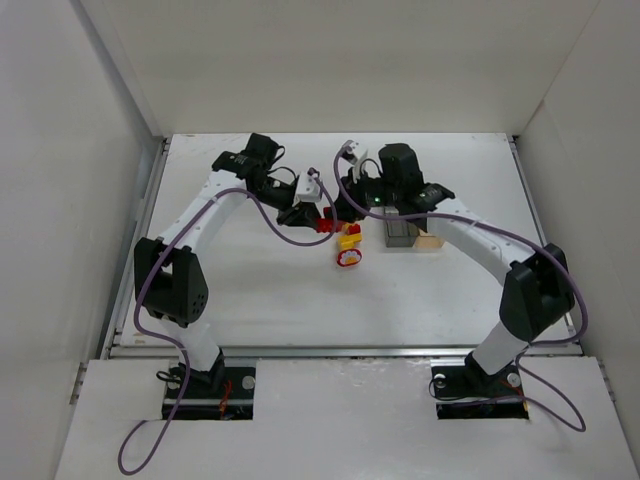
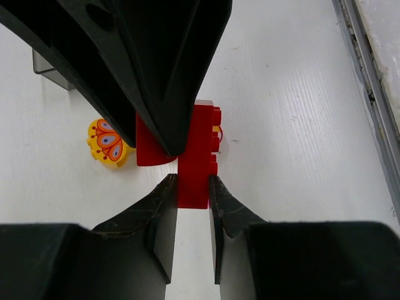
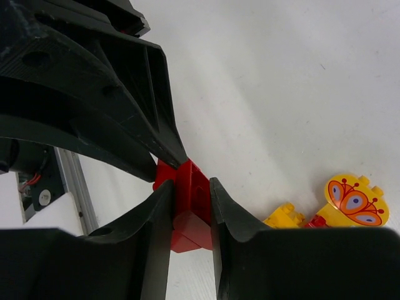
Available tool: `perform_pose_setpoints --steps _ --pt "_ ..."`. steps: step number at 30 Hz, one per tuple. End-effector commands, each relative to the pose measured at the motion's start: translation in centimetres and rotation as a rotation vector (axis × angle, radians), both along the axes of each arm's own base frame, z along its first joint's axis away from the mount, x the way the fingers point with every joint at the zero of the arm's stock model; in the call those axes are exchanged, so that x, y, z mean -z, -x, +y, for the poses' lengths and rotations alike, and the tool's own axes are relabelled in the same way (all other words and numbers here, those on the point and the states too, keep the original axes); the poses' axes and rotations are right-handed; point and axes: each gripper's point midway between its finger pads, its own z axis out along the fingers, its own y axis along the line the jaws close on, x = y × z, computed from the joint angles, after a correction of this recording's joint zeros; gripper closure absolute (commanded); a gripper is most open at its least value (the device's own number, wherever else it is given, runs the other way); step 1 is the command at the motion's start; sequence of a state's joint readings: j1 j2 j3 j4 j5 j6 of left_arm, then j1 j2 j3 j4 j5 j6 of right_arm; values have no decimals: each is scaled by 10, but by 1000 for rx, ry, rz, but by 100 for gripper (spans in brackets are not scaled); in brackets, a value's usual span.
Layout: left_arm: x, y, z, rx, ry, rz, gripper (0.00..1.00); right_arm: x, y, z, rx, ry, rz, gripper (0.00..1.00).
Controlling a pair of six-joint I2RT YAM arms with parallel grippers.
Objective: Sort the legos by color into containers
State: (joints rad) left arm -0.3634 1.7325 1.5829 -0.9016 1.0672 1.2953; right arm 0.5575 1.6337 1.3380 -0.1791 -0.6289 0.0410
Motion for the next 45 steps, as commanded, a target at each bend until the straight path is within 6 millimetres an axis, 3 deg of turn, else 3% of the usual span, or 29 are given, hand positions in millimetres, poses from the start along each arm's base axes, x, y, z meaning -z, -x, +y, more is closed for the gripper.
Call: perform_pose_setpoints --steps 1,3,9,10,13,16,18,22,27,30,31,33,37,41,42,43,45 --pt "-25 5 -5 22 56 -49 100 -22 -4 13 -9 -58 -5 100" --pt "-18 3 -1 9 25 -50 100 -21 -9 11 43 -56 20 100" --pt "-21 9 -4 34 17 -94 100 -6 -66 -19 406 4 42 100" --pt "-20 14 -7 45 14 -85 100 -4 -79 -32 511 11 46 100" --pt "-20 16 -7 49 19 -73 100 -4 -91 -42 616 -14 86 100" --pt "-19 21 -5 50 15 -62 100 1 -117 -84 827 5 119 100" --pt "-15 22 -2 42 -4 -64 100 18 -123 -122 979 54 178 100" --pt "-5 23 0 30 -20 -40 100 30 -114 -153 1056 197 169 100" --pt "-9 4 -6 -63 -8 -30 100 81 -98 -171 1068 280 292 100" --pt "-8 -5 -7 -118 -16 -19 100 111 -96 -177 1065 283 369 83" --pt "-8 -5 -6 -119 -16 -19 100 115 -96 -177 1065 291 376 66" --pt "-11 -4 -6 -124 -13 -18 100 116 -99 -177 1072 299 375 59" --pt "-11 -4 -6 -124 -12 -18 100 100 -103 -182 1093 285 332 59" --pt "-9 -4 -6 -124 -12 -18 100 80 -108 -179 1031 300 262 41" --pt "-9 -4 -6 -124 -12 -18 100 70 -110 -174 988 282 227 38" --pt "-10 -6 -7 -131 -8 -17 100 63 -102 -154 885 260 198 36" --pt "-11 -4 -8 -127 2 -4 100 17 -95 -134 733 197 -8 30"
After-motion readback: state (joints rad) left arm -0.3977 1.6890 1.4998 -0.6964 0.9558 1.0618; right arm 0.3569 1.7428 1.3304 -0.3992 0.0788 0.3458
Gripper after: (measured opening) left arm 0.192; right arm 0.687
